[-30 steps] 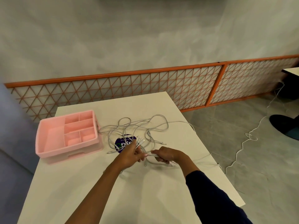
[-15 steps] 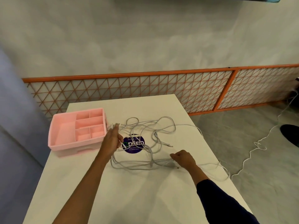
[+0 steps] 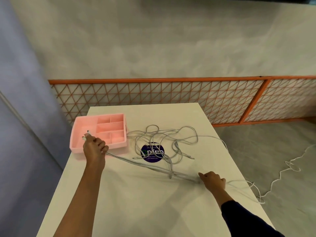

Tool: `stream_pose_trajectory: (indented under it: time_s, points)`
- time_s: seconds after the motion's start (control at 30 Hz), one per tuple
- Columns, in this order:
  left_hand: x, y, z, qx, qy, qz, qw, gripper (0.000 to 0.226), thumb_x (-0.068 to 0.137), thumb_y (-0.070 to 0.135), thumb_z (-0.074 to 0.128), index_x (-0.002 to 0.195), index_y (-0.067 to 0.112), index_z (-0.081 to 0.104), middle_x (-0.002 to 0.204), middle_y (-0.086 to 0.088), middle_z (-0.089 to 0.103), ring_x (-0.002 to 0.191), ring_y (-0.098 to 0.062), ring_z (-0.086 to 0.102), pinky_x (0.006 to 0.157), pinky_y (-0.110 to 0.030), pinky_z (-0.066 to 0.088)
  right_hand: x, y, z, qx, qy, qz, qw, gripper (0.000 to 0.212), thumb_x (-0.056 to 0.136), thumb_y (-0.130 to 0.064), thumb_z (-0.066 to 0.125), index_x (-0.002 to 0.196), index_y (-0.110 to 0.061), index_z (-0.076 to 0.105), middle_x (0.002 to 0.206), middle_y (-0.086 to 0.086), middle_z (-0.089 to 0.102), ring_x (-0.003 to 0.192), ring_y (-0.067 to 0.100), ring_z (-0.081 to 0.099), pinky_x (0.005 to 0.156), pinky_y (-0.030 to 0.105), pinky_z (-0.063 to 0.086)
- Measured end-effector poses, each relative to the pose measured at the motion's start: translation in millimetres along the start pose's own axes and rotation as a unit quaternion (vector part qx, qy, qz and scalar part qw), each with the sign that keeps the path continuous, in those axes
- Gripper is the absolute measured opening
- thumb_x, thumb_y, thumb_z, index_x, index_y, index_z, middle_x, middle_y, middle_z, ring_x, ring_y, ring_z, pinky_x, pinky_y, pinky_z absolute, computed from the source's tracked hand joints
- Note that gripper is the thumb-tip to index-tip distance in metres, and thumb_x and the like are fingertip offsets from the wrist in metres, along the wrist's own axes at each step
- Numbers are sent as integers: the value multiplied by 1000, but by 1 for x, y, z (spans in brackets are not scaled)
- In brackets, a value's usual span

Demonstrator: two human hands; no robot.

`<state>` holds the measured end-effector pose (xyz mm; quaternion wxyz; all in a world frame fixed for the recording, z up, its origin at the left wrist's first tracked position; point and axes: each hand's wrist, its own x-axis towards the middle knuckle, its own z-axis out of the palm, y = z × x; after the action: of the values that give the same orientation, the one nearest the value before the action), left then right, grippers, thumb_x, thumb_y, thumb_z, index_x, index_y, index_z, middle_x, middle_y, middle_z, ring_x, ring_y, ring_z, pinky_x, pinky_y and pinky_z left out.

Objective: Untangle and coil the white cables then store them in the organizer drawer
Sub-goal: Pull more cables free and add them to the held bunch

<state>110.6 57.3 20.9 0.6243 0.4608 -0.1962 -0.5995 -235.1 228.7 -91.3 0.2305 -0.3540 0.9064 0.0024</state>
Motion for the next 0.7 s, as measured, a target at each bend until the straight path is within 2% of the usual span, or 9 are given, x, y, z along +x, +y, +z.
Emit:
stream_pose_trajectory:
  time_s: [0.1,0.17,0.27,0.33,0.4,0.47,0.53,0.6,0.7]
  points:
    - [-15,-7,12,13,-33,-3,999,41,102,44,37,67,23,31,43,11,23,34,-3,19,34,-16,14,-3,-21,2,-23,-17,-5,1000,37,97,-45,37,111,-19,60,118,-1,60,117,19,52,101,36,27]
    - [-24,-13,20,31,-62,5,998,41,100,42,43,65,24,32,42,12,22,35,-3,18,34,-16,14,-10,-51,0,23,7,-86,996,36,96,-50,38,100,-23,62,110,-1,62,110,20,56,97,35,33]
    - [-29,-17,27,46,-75,9,996,39,100,34,48,65,23,35,41,12,23,35,-2,18,34,-15,16,-43,-107,-7,193,-96,-304,928,29,91,-50,54,99,-24,65,99,-7,64,94,9,58,83,20,42]
    - [-31,-18,31,39,-82,5,996,40,100,33,47,64,22,34,40,12,22,34,-2,17,33,-14,16,-66,-141,-13,192,-201,-384,880,46,82,-47,69,121,-26,60,119,-11,61,108,3,56,90,12,40]
    - [-34,-19,34,43,-93,5,995,40,101,33,46,64,22,33,40,13,22,34,-2,16,34,-15,15,-80,-169,-11,126,-203,-438,867,60,76,-48,74,128,-25,54,126,-6,56,114,7,52,98,21,39]
    - [-37,-19,36,46,-111,7,993,39,101,33,45,65,22,36,40,13,22,33,-1,17,34,-14,14,-86,-187,-5,74,-109,-483,865,44,81,-50,68,113,-20,64,109,4,53,104,16,46,94,34,37]
    - [-40,-18,38,44,-129,12,991,39,101,35,43,65,22,36,41,13,23,33,0,17,33,-14,14,-90,-193,0,96,-62,-481,869,37,89,-50,57,84,-14,68,94,7,43,95,22,41,86,37,34]
    - [-42,-16,38,45,-134,22,990,41,102,37,41,64,21,34,42,13,25,34,0,18,33,-15,15,-96,-192,1,151,-93,-460,870,46,95,-48,49,62,-16,48,81,7,42,78,22,43,74,37,37]
    - [-44,-11,38,46,-131,42,989,41,102,38,39,65,21,34,43,13,26,36,0,18,33,-15,16,-97,-185,7,185,-119,-408,886,54,96,-51,45,56,-18,30,55,-1,37,52,15,37,56,33,35]
